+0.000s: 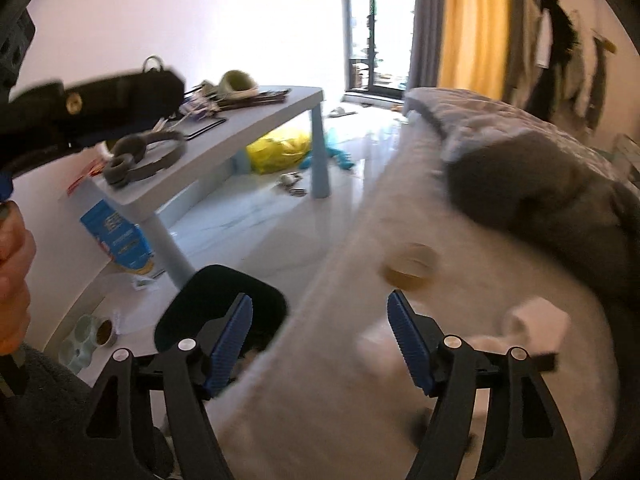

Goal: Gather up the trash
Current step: 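Move both tools back over the remaining items on the bed, then grasp the clear bubble-wrap roll with left tool while right tool grasps the brown tape core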

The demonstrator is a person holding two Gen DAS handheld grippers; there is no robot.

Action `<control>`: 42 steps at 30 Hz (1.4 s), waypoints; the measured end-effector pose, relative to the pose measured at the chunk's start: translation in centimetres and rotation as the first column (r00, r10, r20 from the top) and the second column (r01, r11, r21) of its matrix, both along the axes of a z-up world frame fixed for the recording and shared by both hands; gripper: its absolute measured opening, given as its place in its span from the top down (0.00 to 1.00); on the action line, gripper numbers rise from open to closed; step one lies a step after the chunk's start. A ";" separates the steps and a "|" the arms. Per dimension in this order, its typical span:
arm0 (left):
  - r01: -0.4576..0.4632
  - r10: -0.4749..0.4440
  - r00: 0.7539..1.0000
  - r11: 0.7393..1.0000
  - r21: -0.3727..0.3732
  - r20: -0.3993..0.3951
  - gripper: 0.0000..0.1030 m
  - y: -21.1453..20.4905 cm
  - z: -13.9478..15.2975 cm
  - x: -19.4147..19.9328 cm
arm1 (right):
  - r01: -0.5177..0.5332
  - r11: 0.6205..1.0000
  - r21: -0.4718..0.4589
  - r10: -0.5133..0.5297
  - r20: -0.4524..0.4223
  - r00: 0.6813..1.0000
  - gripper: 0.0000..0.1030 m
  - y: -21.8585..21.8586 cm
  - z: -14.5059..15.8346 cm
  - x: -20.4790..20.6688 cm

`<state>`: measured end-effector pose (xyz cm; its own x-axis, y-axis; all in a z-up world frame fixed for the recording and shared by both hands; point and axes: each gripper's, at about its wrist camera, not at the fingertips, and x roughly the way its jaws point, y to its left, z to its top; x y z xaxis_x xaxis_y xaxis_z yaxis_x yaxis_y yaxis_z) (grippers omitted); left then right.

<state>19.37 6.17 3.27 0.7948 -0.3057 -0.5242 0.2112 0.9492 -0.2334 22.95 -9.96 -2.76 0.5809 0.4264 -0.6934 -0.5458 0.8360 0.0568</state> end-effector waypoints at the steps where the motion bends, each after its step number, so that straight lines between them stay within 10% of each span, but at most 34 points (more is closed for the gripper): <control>1: 0.008 -0.008 1.000 1.000 0.001 -0.006 0.27 -0.4 -0.2 0.1 | 0.020 1.000 -0.001 -0.020 0.006 1.000 0.30 -1.0 0.1 -0.1; 17: 0.099 -0.088 0.984 0.993 0.067 -0.154 0.22 -8.1 -8.4 4.0 | 0.198 0.979 0.045 -0.199 0.033 0.979 0.25 -13.0 0.8 -1.8; 42: 0.098 -0.065 0.959 0.989 0.107 -0.274 0.63 -12.5 -14.3 5.3 | 0.367 0.930 -0.022 -0.368 -0.070 0.927 0.24 -23.3 -4.2 -2.3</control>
<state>24.68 -6.36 -11.07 0.5939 -0.2868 -0.7517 0.2339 0.9555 -0.1798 20.66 -33.30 -6.92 0.6445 0.1868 -0.7414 -0.1951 0.9778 0.0768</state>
